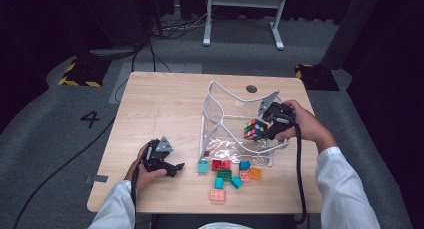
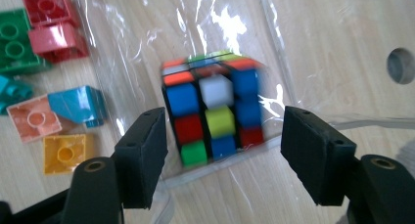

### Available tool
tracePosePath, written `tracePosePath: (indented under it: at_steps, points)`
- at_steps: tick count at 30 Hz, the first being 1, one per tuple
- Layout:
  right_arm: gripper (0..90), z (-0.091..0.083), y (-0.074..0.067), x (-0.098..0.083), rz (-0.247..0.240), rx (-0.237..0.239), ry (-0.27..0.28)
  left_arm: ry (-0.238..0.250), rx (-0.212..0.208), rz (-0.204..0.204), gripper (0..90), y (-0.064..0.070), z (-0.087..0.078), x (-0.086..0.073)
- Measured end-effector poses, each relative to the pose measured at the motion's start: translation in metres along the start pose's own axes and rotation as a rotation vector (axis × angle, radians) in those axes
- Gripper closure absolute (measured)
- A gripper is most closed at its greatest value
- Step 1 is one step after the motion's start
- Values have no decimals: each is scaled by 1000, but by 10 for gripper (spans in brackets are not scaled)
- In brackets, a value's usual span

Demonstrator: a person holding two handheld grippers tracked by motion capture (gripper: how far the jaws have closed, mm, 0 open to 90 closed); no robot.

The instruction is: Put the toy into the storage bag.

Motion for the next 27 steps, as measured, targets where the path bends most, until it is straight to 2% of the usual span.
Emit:
tracePosePath:
  at_steps: [3, 5, 6, 11, 15, 16, 17, 21, 23, 24, 25, 27]
  points:
    - [337, -4, -1, 1, 22, 4, 18, -1, 3, 1, 101, 0, 0, 0]
    - [337, -7, 0, 1, 20, -7, 33, -2, 1, 0, 101, 0, 0, 0]
    - [340, -9, -1, 2, 25, 1, 58, -1, 3, 1, 101, 0, 0, 0]
    - [309, -20, 3, 4, 41, -24, 141, -1, 1, -1, 101, 0, 0, 0]
    - [289, -36, 4, 7, 69, -72, 237, -1, 3, 2, 101, 0, 0, 0]
    - [289, -39, 3, 6, 87, -78, 250, -1, 3, 1, 101, 0, 0, 0]
    - [288, -45, 4, 8, 101, -97, 286, -1, 3, 1, 101, 0, 0, 0]
    - [285, -62, 6, 6, 121, -146, 367, -1, 3, 2, 101, 0, 0, 0]
    - [282, -72, 7, 3, 135, -164, 404, -1, 3, 1, 101, 0, 0, 0]
    - [281, -77, 10, 0, 127, -189, 419, -1, 3, 2, 101, 0, 0, 0]
    - [281, -84, 11, -4, 148, -213, 441, -2, 3, 2, 101, 0, 0, 0]
    - [280, -93, 12, -10, 163, -226, 473, -3, 5, 4, 101, -1, 0, 0]
Point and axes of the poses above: each handheld gripper's, and its own axes: z roughly forward along the jaws, x roughly out of its top, y roughly to its right, the point moved 10 cm from there along z, roughly forward along the jaws, and after that the axes turned 3 degrees about y, right-handed, at the moved point
